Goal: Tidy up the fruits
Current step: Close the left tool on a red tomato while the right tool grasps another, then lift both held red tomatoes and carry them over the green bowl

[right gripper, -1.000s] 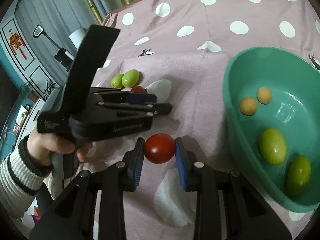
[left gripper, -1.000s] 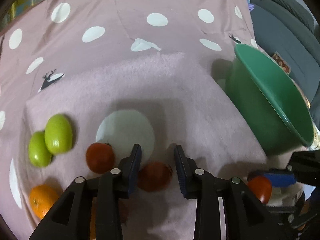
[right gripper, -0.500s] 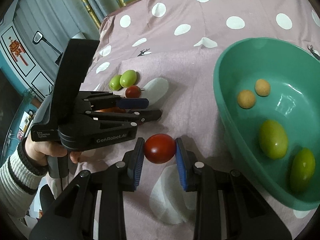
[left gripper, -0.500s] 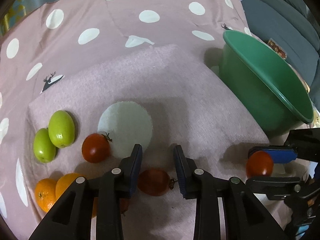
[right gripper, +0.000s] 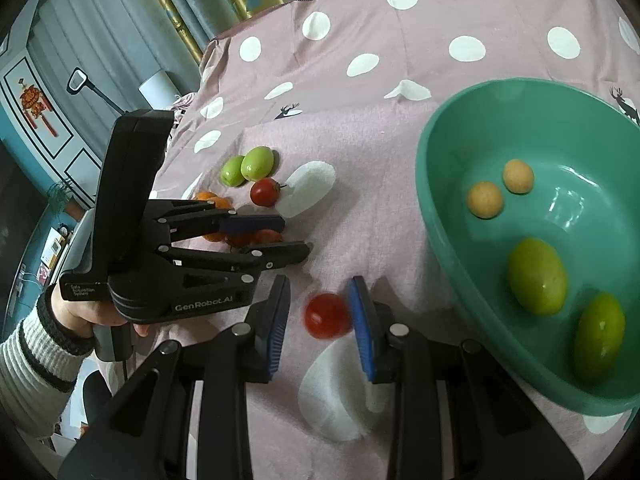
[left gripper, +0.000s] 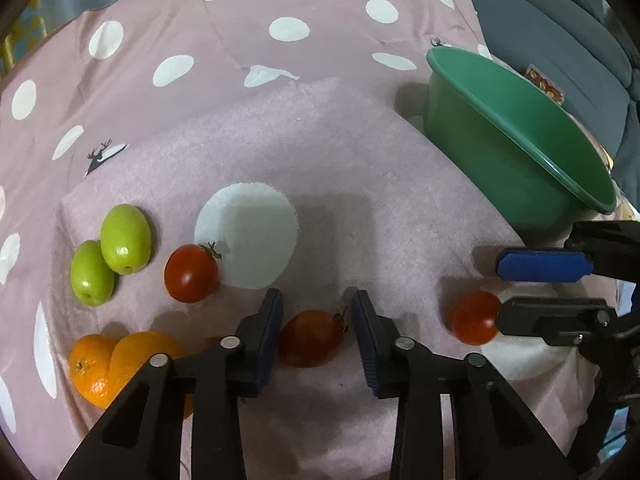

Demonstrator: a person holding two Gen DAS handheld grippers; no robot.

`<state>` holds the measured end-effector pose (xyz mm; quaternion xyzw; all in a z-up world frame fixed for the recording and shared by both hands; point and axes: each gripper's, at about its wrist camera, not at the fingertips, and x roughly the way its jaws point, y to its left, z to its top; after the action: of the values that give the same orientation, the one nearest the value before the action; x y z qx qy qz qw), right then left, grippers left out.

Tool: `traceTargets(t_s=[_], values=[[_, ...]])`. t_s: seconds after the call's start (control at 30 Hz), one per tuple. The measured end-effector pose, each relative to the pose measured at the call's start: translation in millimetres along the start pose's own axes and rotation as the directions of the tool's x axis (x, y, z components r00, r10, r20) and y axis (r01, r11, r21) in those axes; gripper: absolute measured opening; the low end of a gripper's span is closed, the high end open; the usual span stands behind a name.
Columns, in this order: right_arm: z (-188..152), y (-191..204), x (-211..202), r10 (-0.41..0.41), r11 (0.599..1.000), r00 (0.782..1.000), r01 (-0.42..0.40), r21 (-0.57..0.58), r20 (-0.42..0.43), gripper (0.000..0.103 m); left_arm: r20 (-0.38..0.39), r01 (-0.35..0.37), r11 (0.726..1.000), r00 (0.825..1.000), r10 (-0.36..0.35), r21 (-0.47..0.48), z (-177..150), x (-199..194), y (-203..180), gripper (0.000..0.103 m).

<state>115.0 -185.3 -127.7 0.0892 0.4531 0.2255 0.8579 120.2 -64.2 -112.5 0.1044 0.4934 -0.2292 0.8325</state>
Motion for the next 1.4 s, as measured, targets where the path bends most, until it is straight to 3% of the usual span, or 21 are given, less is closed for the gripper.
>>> traceTargets(t_s=[0.37, 0.57, 0.77, 0.9, 0.97, 1.07, 1.4], values=[[0.6, 9.0, 10.5, 0.022, 0.999, 0.999, -0.023, -0.026, -0.043, 0.032, -0.016, 0.028, 0.999, 0.999, -0.028, -0.046, -17.0, -11.4, 7.9, 0.029], [21.1, 30.9, 33.6, 0.087, 0.991, 0.991, -0.096, -0.098, -0.098, 0.033, -0.006, 0.013, 0.998, 1.0, -0.013, -0.06, -31.7, -19.2, 12.0, 0.029], [11.7, 46.0, 46.7, 0.013, 0.983, 0.987, -0.042, -0.18, -0.162, 0.042, 0.006, 0.041, 0.996, 0.999, -0.04, -0.085, -42.9, -25.4, 22.4, 0.029], [6.0, 41.8, 54.2, -0.017, 0.983, 0.982, -0.018, -0.181, -0.187, 0.041, 0.013, 0.042, 0.996, 0.999, -0.041, -0.083, -43.7, -25.3, 22.3, 0.029], [4.9, 40.3, 55.4, -0.017, 0.984, 0.982, -0.017, -0.18, -0.188, 0.04, 0.018, 0.046, 0.995, 0.999, -0.045, -0.086, -44.4, -25.5, 23.1, 0.029], [4.8, 40.9, 57.2, -0.038, 0.98, 0.982, 0.001, -0.201, -0.183, 0.031, 0.019, 0.041, 0.996, 0.999, -0.04, -0.082, -46.0, -26.1, 22.2, 0.029], [0.9, 38.8, 35.9, 0.008, 0.992, 0.993, -0.023, -0.127, -0.117, 0.031, 0.056, 0.039, 0.986, 0.998, -0.03, -0.163, -55.1, -39.7, 34.0, 0.029]])
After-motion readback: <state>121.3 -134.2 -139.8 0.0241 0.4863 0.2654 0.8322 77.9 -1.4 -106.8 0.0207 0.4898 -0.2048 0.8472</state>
